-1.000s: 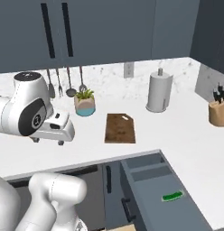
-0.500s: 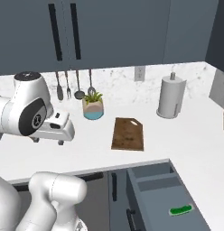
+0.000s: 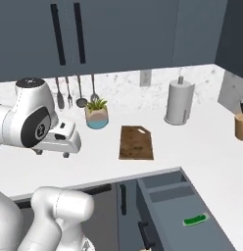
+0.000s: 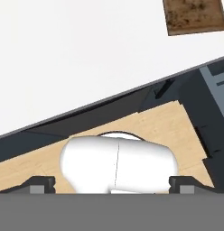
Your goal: Pick up the knife from the drawer and place it on the cutting board. Then place the meat from the plate to the cutting board.
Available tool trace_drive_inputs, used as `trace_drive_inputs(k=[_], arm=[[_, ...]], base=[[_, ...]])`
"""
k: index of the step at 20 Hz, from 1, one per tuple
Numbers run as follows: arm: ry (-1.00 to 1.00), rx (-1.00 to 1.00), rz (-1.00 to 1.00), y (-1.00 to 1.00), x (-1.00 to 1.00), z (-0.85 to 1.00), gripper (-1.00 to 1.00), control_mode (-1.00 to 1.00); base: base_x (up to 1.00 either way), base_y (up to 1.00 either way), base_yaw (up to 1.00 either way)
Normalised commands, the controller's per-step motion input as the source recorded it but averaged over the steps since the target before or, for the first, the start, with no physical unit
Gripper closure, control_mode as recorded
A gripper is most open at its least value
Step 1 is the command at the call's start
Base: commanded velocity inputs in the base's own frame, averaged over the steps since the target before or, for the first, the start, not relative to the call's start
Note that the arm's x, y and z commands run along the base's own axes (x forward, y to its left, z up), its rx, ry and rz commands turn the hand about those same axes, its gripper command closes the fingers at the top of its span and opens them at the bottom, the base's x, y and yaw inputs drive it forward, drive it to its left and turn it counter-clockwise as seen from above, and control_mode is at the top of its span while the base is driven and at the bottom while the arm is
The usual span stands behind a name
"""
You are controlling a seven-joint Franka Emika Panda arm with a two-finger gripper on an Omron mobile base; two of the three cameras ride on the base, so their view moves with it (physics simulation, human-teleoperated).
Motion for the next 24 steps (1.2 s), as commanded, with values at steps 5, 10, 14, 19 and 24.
trace_drive_inputs(k=[5,10,14,19,24], arm=[[0.0,0.0,0.0,0.0,0.0,0.0,-1.0,1.0],[0.0,0.0,0.0,0.0,0.0,0.0,-1.0,1.0],[0.0,0.0,0.0,0.0,0.0,0.0,-1.0,1.0],[0.01,0.0,-0.02,-0.58,0.07,-0.18,-1.0,-1.0],[0.0,0.0,0.11,-0.97,0.29,-0.51,-1.0,-1.0]], base=[[-0.09,0.17,-0.33],[-0.03,0.2,-0.27],[-0.26,0.12,-0.21],[-0.03,0.0,-0.04],[0.0,0.0,0.0]])
